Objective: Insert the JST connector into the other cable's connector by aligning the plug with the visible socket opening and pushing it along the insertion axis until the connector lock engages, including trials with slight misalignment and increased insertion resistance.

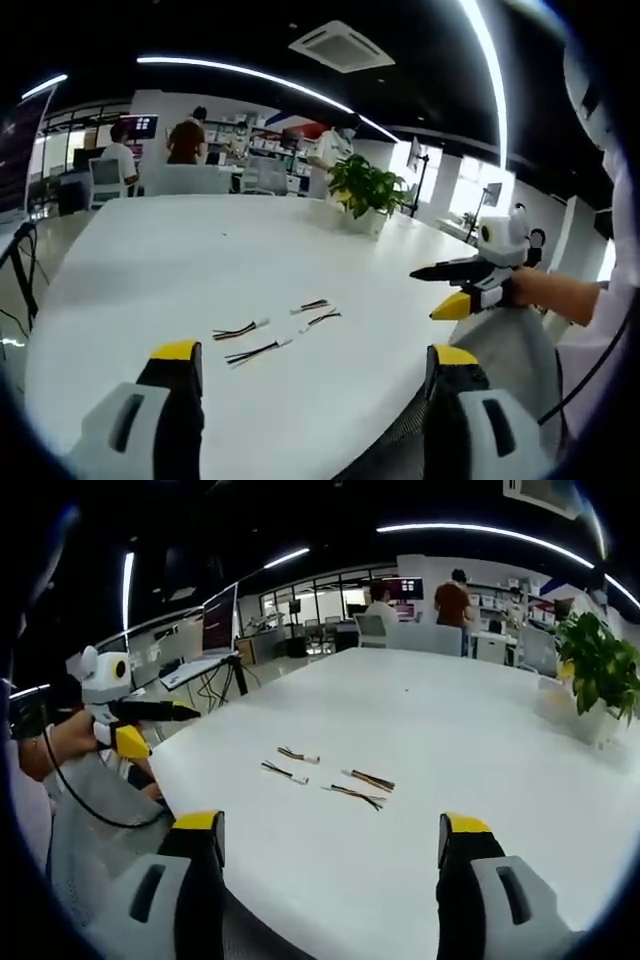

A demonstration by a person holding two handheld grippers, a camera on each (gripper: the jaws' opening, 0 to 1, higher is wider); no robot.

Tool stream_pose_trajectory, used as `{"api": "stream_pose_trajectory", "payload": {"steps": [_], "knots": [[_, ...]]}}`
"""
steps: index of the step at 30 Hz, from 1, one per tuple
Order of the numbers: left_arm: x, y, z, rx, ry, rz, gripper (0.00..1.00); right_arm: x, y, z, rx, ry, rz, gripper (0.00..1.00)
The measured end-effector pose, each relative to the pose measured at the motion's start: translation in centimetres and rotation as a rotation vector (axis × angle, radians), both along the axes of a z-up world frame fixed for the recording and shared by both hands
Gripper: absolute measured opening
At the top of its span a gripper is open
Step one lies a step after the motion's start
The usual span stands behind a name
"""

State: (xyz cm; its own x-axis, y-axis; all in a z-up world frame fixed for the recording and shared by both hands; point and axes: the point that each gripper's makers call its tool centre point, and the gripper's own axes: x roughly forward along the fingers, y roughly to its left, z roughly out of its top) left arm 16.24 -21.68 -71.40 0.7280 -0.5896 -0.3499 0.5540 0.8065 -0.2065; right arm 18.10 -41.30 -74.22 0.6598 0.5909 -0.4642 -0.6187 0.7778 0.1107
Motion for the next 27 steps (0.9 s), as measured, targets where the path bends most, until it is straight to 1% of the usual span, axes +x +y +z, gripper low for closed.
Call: {"api": "stream_pose_trajectory", "payload": {"steps": [3, 7, 8, 10, 11, 16, 19, 20, 22, 23, 27], "knots": [[0.5, 0.4, 0.7, -0.008, -0.023, -0.002, 0.90, 0.5, -0.4, 0.4, -0.001, -0.009, -0.003, 0.85], [1.0, 0.8, 1.0, 0.024, -0.027, -0.011, 0.90, 1.3, -0.3, 1.3, 0.003, -0.033, -0.001, 0.84], [1.1, 0.8, 1.1, 0.023, -0.022, -0.012, 0.90, 1.6, -0.3, 1.5, 0.000, -0.038, 0.000, 0.84], [1.2, 0.9, 1.4, 0.015, -0.021, -0.013, 0.90, 2.1, -0.5, 1.6, -0.029, -0.052, 0.000, 0.85], [1.3, 0.9, 1.8, 0.019, -0.034, -0.010, 0.90, 2.2, -0.5, 1.6, -0.050, -0.057, 0.013, 0.85], [1.8, 0.7, 2.5, 0.034, -0.059, -0.022, 0.90, 2.8, 0.0, 1.8, -0.051, -0.048, 0.039, 0.83], [2.2, 0.4, 2.8, 0.038, -0.044, -0.035, 0.88, 3.2, 0.2, 2.0, -0.067, -0.046, 0.049, 0.82], [2.3, 0.3, 3.0, 0.041, -0.037, -0.043, 0.87, 3.5, 0.3, 2.3, -0.068, -0.056, 0.050, 0.82], [2.4, 0.1, 3.3, 0.042, -0.043, -0.051, 0.87, 3.7, 0.4, 2.6, -0.062, -0.062, 0.049, 0.82], [2.8, -0.1, 3.7, 0.042, -0.057, -0.059, 0.87, 4.1, 0.5, 3.3, -0.048, -0.088, 0.052, 0.82], [3.8, -0.4, 4.7, 0.034, -0.091, -0.073, 0.87, 4.9, 0.7, 4.5, -0.032, -0.129, 0.052, 0.82]]}}
